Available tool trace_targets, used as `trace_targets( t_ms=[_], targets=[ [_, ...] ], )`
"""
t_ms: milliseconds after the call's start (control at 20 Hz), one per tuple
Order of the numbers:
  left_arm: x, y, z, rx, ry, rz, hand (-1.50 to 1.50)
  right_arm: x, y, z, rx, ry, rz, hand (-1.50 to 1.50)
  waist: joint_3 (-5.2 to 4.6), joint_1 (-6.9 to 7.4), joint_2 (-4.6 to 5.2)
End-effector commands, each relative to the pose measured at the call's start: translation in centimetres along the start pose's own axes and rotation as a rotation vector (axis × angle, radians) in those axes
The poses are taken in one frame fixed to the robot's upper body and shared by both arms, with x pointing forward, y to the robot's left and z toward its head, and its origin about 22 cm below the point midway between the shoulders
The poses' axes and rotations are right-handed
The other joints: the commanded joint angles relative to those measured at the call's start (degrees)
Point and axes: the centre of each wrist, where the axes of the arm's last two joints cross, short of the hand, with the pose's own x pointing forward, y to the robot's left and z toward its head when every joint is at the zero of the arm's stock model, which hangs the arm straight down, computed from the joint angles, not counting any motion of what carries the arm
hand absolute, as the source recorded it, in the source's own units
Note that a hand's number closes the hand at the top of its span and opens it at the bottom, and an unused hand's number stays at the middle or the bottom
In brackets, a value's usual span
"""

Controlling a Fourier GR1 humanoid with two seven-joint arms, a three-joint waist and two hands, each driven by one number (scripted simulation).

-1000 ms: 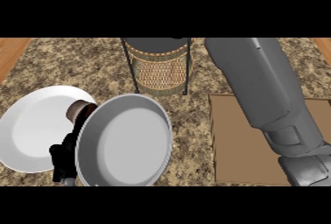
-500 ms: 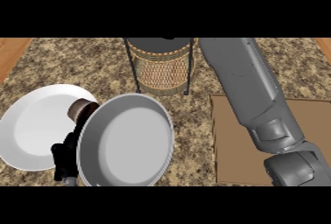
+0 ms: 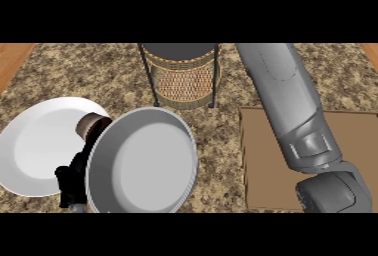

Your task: Pick the squash from the tray and place it in the tiered basket

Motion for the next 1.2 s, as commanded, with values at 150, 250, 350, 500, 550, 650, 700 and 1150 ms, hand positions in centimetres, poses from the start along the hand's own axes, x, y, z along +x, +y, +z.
trace_targets(
  t_ms=[150, 250, 350, 500, 550, 650, 700, 1150],
  targets=[
    [-2.3, -1.4, 1.0, 0.003, 0.116, -0.004, 0.0, 0.0, -7.5, -1.1, -0.336, 0.004, -0.07, -1.5, -0.58, -1.38, 0.35],
    [-1.9, 0.8, 1.1, 0.017, 0.105, 0.003, 0.0, 0.1, -9.8, -1.0, -0.394, 0.046, -0.091, -1.5, -0.57, -1.65, -0.04],
    [-2.6, -0.2, 1.2, 0.03, 0.134, -0.012, 0.0, -2.2, -14.8, -0.4, -0.434, 0.068, -0.106, -1.5, -0.52, -2.8, -0.04],
    [-3.3, 0.7, 3.2, 0.04, 0.149, -0.014, 0.0, -3.2, -19.6, 0.8, -0.438, 0.115, -0.128, -1.5, -0.49, -2.95, -0.53],
    [-1.9, 0.2, 0.6, 0.028, 0.125, -0.014, 0.0, -2.7, -21.1, 0.9, -0.457, 0.092, -0.128, -1.5, -0.52, -2.61, -0.04],
    [-2.7, 2.4, 0.6, 0.061, 0.137, 0.006, 0.0, -5.6, -23.5, 2.8, -0.436, 0.106, -0.131, -1.5, -0.53, -3.89, -0.41],
    [-3.4, 1.8, 1.9, 0.043, 0.154, 0.009, 0.0, -5.3, -26.8, 3.7, -0.443, 0.108, -0.121, -1.5, -0.51, -3.55, -0.34],
    [-2.1, 1.2, 0.7, 0.036, 0.138, 0.011, 0.0, -8.9, -39.0, 11.4, -0.37, 0.059, -0.136, -1.5, -0.51, -2.29, 0.03]
  ],
)
